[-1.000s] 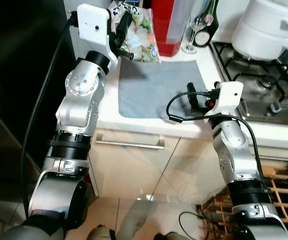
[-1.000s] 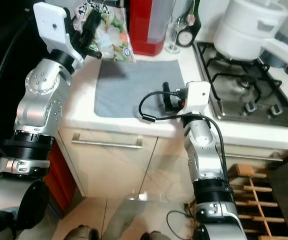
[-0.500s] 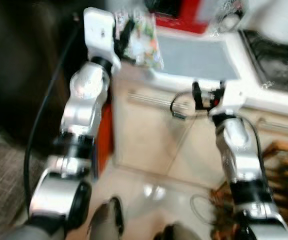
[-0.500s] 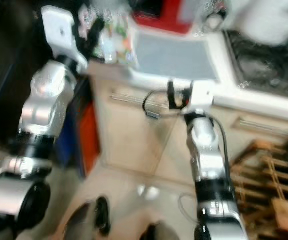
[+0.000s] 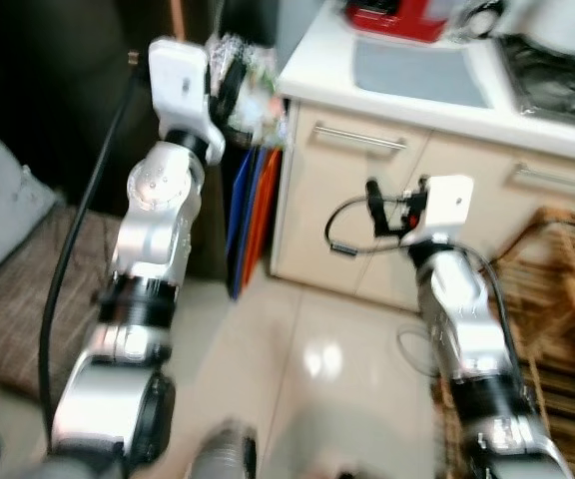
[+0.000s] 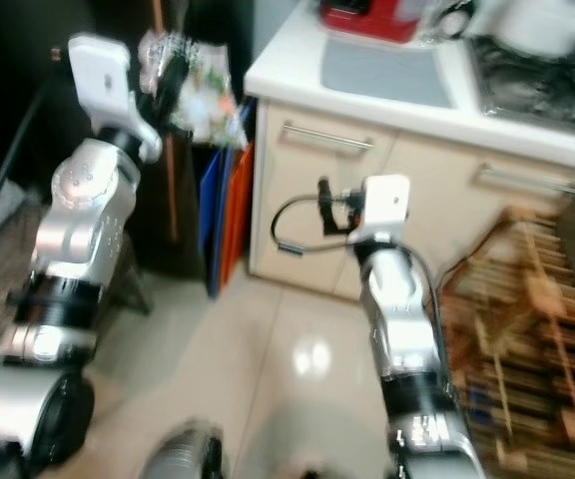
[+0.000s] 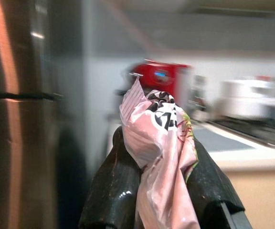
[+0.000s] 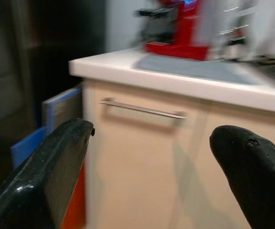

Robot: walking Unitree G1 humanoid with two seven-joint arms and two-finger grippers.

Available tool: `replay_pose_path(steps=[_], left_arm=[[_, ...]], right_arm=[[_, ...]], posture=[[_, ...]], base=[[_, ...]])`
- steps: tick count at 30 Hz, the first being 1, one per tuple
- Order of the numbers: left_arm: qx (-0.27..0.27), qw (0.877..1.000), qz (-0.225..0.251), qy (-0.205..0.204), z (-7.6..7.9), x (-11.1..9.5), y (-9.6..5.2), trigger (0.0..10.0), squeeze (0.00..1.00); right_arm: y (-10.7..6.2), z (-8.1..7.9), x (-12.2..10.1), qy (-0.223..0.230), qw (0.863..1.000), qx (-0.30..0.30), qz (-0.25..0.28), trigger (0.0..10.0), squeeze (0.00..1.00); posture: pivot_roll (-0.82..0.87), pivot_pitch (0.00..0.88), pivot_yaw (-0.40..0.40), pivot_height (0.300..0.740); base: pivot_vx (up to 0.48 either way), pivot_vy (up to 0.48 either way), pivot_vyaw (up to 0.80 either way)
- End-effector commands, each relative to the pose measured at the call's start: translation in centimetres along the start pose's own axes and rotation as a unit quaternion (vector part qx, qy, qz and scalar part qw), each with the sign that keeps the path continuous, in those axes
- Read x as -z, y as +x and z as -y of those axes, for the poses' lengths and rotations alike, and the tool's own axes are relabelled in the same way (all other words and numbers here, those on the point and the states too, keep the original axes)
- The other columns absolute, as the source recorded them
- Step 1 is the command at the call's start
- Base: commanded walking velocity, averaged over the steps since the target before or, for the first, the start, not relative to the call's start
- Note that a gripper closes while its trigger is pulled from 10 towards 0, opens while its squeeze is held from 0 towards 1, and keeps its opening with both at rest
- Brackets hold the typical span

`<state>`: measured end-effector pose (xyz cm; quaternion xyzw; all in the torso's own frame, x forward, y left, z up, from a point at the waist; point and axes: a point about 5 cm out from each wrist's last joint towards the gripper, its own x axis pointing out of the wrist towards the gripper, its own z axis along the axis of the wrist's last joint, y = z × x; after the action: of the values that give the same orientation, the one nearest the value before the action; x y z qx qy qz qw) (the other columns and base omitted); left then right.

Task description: Restocking fridge

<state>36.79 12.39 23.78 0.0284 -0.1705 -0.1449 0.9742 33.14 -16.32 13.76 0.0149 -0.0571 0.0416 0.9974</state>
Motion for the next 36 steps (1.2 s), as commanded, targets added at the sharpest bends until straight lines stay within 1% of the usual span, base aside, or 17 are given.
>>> replay_pose_path(steps=[1, 5, 6, 8, 11, 12, 13, 14, 15, 16, 21, 23, 26, 31, 33, 35, 36], left_arm=[[0.008, 1.000, 0.017, 0.004, 0.2, -0.9, 0.0, 10.0, 0.00], [0.007, 1.000, -0.007, 0.003, 0.4, 0.7, -1.6, 10.0, 0.00], [0.007, 1.000, -0.007, 0.003, 0.4, 0.7, -1.6, 10.0, 0.00], [-0.001, 0.999, -0.032, -0.010, 0.6, 2.5, -3.0, 10.0, 0.00], [-0.014, 0.998, -0.060, -0.026, 1.0, 4.5, -4.3, 10.0, 0.00], [-0.023, 0.996, -0.080, -0.032, 1.3, 5.7, -5.3, 10.0, 0.00], [-0.023, 0.996, -0.080, -0.032, 1.3, 5.7, -5.3, 10.0, 0.00], [-0.029, 0.995, -0.091, -0.035, 1.4, 6.3, -6.0, 10.0, 0.00], [-0.029, 0.995, -0.091, -0.035, 1.4, 6.3, -6.0, 10.0, 0.00], [-0.031, 0.994, -0.100, -0.035, 1.5, 6.7, -6.6, 10.0, 0.00], [-0.034, 0.991, -0.126, -0.035, 1.6, 8.1, -8.4, 10.0, 0.00], [-0.032, 0.991, -0.126, -0.034, 1.7, 7.8, -8.9, 10.0, 0.00], [-0.025, 0.992, -0.121, -0.030, 1.6, 7.7, -9.1, 10.0, 0.00], [-0.027, 0.991, -0.126, -0.017, 1.3, 8.1, -8.3, 10.0, 0.00], [-0.025, 0.991, -0.132, 0.012, 1.2, 8.1, -7.5, 10.0, 0.00], [-0.015, 0.991, -0.130, 0.028, 1.4, 7.9, -6.8, 10.0, 0.00], [-0.007, 0.991, -0.126, 0.034, 1.5, 7.8, -6.6, 10.0, 0.05]], right_arm=[[0.1, 0.3, -0.8, -0.002, 1.000, 0.005, 0.014, 10.0, 0.00], [-0.3, 0.9, -0.3, 0.001, 1.000, 0.017, 0.004, 10.0, 0.00], [-0.3, 0.9, -0.3, 0.001, 1.000, 0.017, 0.004, 10.0, 0.00], [-0.6, 1.0, 0.1, 0.000, 1.000, 0.024, -0.003, 10.0, 0.00], [-0.9, 0.9, 0.7, 0.000, 1.000, 0.027, -0.012, 10.0, 0.00], [-1.2, 0.8, 1.2, 0.000, 0.999, 0.026, -0.021, 10.0, 0.00], [-1.2, 0.8, 1.2, 0.000, 0.999, 0.026, -0.021, 10.0, 0.00], [-1.5, 0.5, 1.7, -0.001, 0.999, 0.023, -0.028, 10.0, 0.00], [-1.5, 0.5, 1.7, -0.001, 0.999, 0.023, -0.028, 10.0, 0.00], [-1.7, 0.3, 2.2, 0.000, 0.999, 0.017, -0.038, 10.0, 0.00], [-2.2, -0.6, 3.6, 0.002, 0.998, 0.003, -0.060, 10.0, 0.00], [-2.5, -0.7, 3.9, 0.014, 0.997, 0.009, -0.071, 10.0, 0.00], [-2.7, -0.8, 4.4, 0.032, 0.996, 0.021, -0.085, 10.0, 0.00], [-3.0, -1.1, 5.1, 0.028, 0.996, 0.022, -0.086, 10.0, 0.00], [-2.9, -1.1, 5.0, 0.024, 0.996, 0.029, -0.080, 10.0, 0.00], [-2.8, -0.9, 4.7, 0.017, 0.997, 0.033, -0.072, 10.0, 0.00], [-2.8, -0.9, 4.7, 0.015, 0.997, 0.035, -0.070, 10.0, 0.00]], posture=[[-0.04, 0.000, -0.040, 0.740], [-0.04, 0.000, -0.034, 0.740], [-0.04, 0.000, -0.034, 0.740], [-0.04, 0.000, -0.034, 0.740], [-0.04, 0.000, -0.037, 0.740], [-0.02, 0.000, -0.041, 0.740], [-0.02, 0.000, -0.041, 0.740], [-0.02, 0.000, -0.042, 0.740], [-0.02, 0.000, -0.042, 0.740], [-0.01, 0.000, -0.044, 0.740], [0.03, 0.000, -0.058, 0.740], [0.04, 0.000, -0.065, 0.740], [0.06, 0.000, -0.070, 0.740], [0.03, 0.000, -0.026, 0.740], [0.00, 0.000, 0.016, 0.740], [-0.01, 0.000, 0.033, 0.740], [-0.01, 0.000, 0.033, 0.740]], base=[[0.000, 0.000, 0.00], [0.000, 0.000, 0.00], [0.000, 0.000, 0.00], [0.000, -0.240, 0.00], [0.000, -0.477, 0.00], [0.000, -0.472, 0.00], [0.000, -0.472, 0.00], [0.000, -0.472, 0.00], [0.000, -0.472, 0.00], [0.000, -0.472, 0.00], [0.000, -0.472, 0.00], [0.000, -0.472, 0.00], [0.000, -0.472, 0.00], [0.000, -0.471, 0.00], [0.000, -0.465, 0.00], [0.000, -0.465, 0.00], [0.000, -0.465, 0.00]])
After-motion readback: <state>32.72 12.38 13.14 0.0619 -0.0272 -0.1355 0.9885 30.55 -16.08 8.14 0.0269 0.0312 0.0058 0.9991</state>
